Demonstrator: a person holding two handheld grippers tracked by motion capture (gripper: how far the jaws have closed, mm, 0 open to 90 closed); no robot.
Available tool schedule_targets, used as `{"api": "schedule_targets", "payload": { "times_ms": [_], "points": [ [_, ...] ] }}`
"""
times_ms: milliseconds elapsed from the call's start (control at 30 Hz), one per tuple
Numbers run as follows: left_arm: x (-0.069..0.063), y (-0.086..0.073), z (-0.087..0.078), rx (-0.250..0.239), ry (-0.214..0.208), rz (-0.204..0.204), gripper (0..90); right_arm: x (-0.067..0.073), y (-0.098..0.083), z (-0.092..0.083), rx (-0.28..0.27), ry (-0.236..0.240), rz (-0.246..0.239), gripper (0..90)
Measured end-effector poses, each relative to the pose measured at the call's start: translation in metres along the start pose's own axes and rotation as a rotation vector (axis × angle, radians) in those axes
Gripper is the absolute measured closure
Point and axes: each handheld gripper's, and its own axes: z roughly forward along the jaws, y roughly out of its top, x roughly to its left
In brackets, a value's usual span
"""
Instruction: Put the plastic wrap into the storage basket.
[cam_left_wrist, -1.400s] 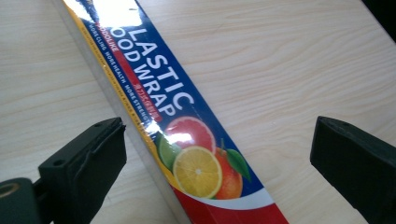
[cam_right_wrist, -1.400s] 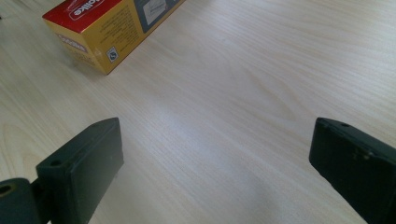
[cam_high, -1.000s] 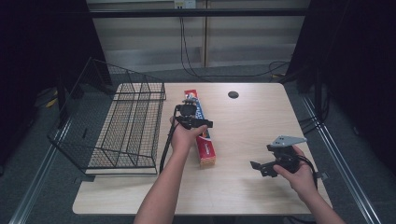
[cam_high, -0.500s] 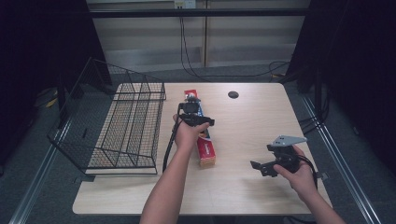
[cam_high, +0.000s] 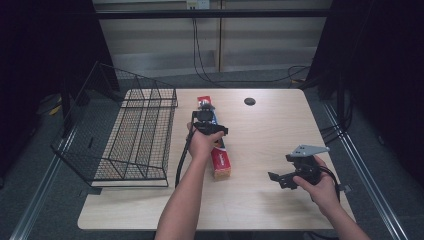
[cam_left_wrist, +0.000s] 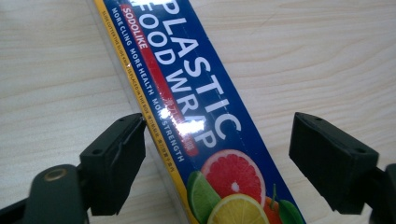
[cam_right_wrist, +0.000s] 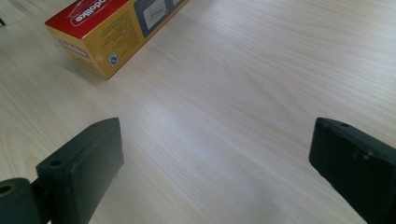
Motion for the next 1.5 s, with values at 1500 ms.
{"api": "schedule_targets", "payload": {
  "times_ms": [1500],
  "points": [
    [0.009,0.002,0.000,0.128,0.000,-0.061,38.0,0.001,0.002,0.000,-0.011,0.005,0.008,3.0]
  ]
}}
